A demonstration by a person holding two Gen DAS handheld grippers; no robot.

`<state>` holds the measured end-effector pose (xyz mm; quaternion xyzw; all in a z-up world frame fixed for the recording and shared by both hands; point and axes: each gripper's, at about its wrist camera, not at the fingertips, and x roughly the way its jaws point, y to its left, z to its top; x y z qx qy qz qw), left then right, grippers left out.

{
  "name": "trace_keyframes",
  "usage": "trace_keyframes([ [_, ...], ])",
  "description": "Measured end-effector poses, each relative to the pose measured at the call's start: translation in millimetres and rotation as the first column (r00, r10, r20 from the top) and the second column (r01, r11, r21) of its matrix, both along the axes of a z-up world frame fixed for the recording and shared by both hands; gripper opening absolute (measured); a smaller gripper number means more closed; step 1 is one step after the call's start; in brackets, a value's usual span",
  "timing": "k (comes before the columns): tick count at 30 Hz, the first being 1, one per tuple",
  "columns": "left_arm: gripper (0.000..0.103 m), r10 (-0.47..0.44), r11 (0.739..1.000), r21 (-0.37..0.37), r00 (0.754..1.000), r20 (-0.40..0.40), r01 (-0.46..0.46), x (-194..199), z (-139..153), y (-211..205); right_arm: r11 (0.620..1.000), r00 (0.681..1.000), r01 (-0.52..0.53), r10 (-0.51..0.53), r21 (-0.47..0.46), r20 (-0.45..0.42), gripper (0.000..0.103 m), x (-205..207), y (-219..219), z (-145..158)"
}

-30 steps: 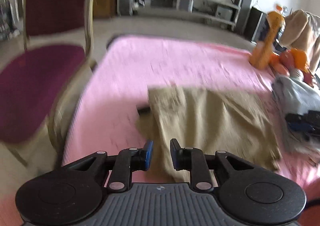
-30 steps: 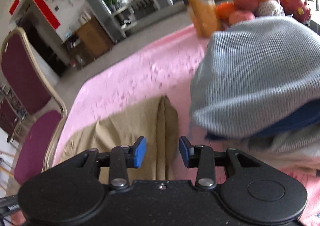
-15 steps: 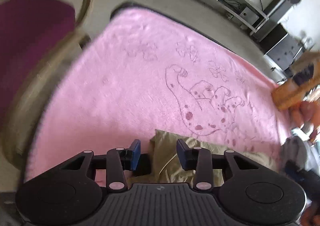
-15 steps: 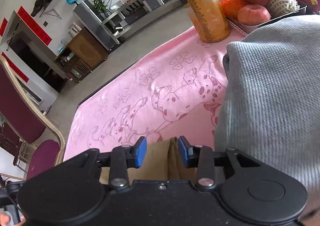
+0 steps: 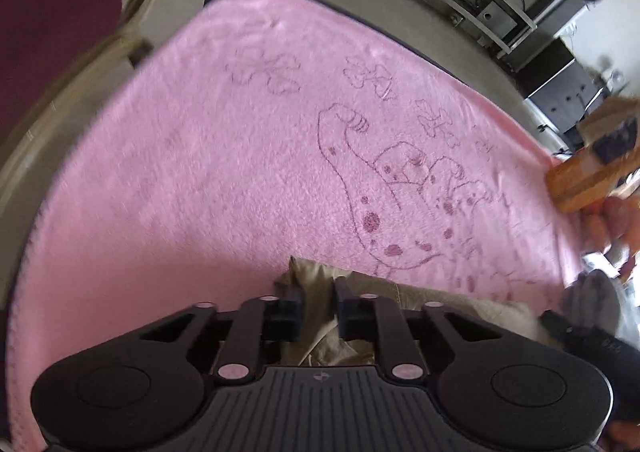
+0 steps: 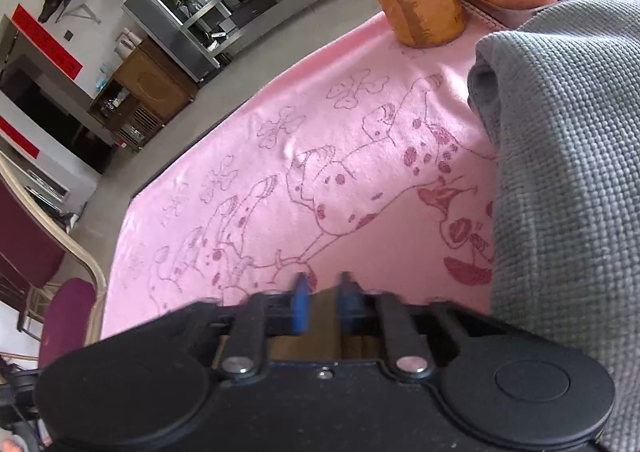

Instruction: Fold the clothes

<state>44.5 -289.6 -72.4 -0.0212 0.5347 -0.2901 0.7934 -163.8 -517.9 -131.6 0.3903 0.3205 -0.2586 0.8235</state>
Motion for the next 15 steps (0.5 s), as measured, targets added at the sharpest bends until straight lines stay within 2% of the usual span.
trace_keyframes([
  [3,0.007,-0.010,0.995,0.103,0.987,0.163,-0.007,-28,8,-6,0.990,0.998,-0.008,-0.002,-0.142,-0.066,0.000,-1,15,9],
  [4,0.006,-0.013,0.991,0.134,0.982,0.189,-0.013,-34,7,-7,0.980,0.996,-0.006,-0.013,-0.199,-0.094,0.000,-1,21,13],
  [5,0.005,-0.016,0.986,0.164,0.977,0.213,-0.020,-39,6,-8,0.977,0.994,-0.009,-0.015,-0.214,-0.111,0.000,-2,23,13],
  [7,0.004,-0.035,0.979,0.205,0.972,0.231,-0.013,-43,4,-9,0.978,0.989,-0.031,-0.001,-0.207,-0.151,0.000,-1,25,8],
  [10,0.004,-0.005,0.968,0.240,0.958,0.287,-0.067,-42,10,0,0.967,0.984,-0.051,0.006,-0.249,-0.177,0.001,-1,33,12],
  [13,0.007,0.043,0.972,0.211,0.960,0.276,-0.104,-43,21,25,0.974,0.987,0.007,-0.042,-0.225,-0.154,0.004,-19,30,25],
  [14,0.007,0.052,0.974,0.196,0.958,0.283,-0.111,-48,26,34,0.980,0.989,0.017,-0.045,-0.198,-0.138,0.008,-28,30,30],
  [15,0.011,0.050,0.977,0.182,0.954,0.295,-0.108,-54,32,42,0.985,0.992,0.023,-0.044,-0.171,-0.119,0.017,-39,31,36],
])
